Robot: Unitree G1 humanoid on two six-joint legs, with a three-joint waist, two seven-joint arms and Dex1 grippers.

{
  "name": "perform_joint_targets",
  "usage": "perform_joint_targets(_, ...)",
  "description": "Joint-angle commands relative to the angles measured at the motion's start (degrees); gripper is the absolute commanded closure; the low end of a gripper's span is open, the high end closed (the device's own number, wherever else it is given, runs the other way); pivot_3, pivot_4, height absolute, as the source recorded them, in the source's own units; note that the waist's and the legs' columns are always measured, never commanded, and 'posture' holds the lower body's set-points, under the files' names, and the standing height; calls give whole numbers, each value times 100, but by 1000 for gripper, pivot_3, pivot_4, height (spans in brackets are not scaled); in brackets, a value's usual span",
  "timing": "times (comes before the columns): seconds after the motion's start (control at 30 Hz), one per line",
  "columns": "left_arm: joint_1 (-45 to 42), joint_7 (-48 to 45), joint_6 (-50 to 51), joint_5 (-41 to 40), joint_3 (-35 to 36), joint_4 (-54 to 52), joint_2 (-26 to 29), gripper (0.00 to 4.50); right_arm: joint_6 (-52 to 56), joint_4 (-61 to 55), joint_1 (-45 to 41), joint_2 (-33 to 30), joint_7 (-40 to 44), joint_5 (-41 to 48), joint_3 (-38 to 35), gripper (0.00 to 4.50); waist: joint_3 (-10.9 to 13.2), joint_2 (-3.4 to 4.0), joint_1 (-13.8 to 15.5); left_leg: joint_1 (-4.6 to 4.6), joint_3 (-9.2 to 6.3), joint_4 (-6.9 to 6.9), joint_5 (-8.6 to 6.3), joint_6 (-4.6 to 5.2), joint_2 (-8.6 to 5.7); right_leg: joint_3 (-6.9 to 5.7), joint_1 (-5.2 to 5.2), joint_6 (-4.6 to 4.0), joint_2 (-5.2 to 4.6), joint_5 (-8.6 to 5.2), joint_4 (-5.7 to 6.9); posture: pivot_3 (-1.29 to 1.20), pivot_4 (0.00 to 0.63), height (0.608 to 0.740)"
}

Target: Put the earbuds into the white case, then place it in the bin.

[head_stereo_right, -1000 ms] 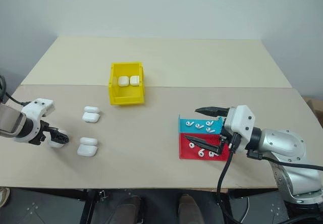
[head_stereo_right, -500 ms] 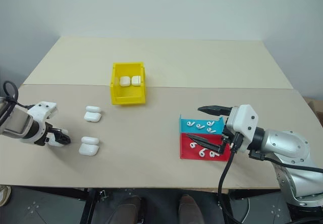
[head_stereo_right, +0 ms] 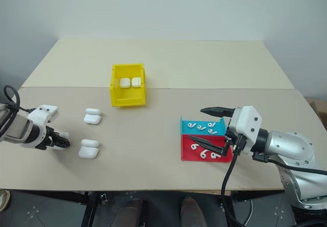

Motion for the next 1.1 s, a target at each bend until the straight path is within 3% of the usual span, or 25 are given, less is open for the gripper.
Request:
perform_joint_targets(0.03,75,216,-15,516,575,-81,9,1723,-88,-108,-81,-19,-63,-18,-73,0,1,-1,1,-1,-1,0,0,0,0,0,-1,0,0,0,1,0,150,740)
perform_joint_targets(0.17,503,722,-1103,1027,2047,-801,-313,1723,-159,-53,-118,57,-130,-86,-22,0,1,-4,10,-19,-5,0,0,0,2,-1,-14,-1,0,1,-6,0,150,740)
perform_joint_targets(0.27,1051,904,-3007,1125,3552,-1991,-1376,1723,-193,-32,-150,185,-267,-161,26,0,1,-7,52,-29,-35,1,-1,-1,3,-5,-16,-2,-14,3,-10,0,150,740)
perform_joint_targets(0.4,1372,410,-4042,941,3725,-2710,-2118,1723,-148,-106,-210,322,-439,-215,63,0,-4,-14,93,-33,-44,4,-1,-2,-2,-8,-14,1,-30,5,-8,0,150,740)
perform_joint_targets(0.5,1069,-221,-4410,-45,4072,-2754,-2747,1723,-85,-159,-240,302,-471,-132,-20,0,-6,-14,125,-25,-44,5,-1,-2,-7,-9,-6,3,-33,7,-6,0,150,740)
perform_joint_targets(0.63,454,-1170,-4665,-650,3649,-2382,-2988,1723,438,-174,-459,33,-470,222,-151,0,-8,-18,111,-27,-42,17,-1,-1,-6,-13,-2,4,-18,9,-6,0,150,740)
perform_joint_targets(0.8,300,-2860,-5347,-1118,2913,-2292,-3442,1723,2221,-407,-1096,-1344,-93,1165,-59,0,-11,-13,75,-27,-41,16,-4,4,-5,-8,0,4,-16,9,-12,0,150,740)
perform_joint_targets(0.93,282,-4293,-5494,-1499,2378,-2044,-3605,1723,2885,-346,-1453,-2386,366,899,617,0,-11,-13,16,-28,-18,16,-4,5,-1,-12,1,1,-7,7,-17,0,150,740)
perform_joint_targets(1.1,217,-5236,-6006,-1119,1726,-1698,-3740,1723,3777,-394,-2081,-2901,397,653,1499,0,-13,-10,-17,-27,-5,21,-3,6,0,-6,-2,2,-4,6,-13,0,150,740)
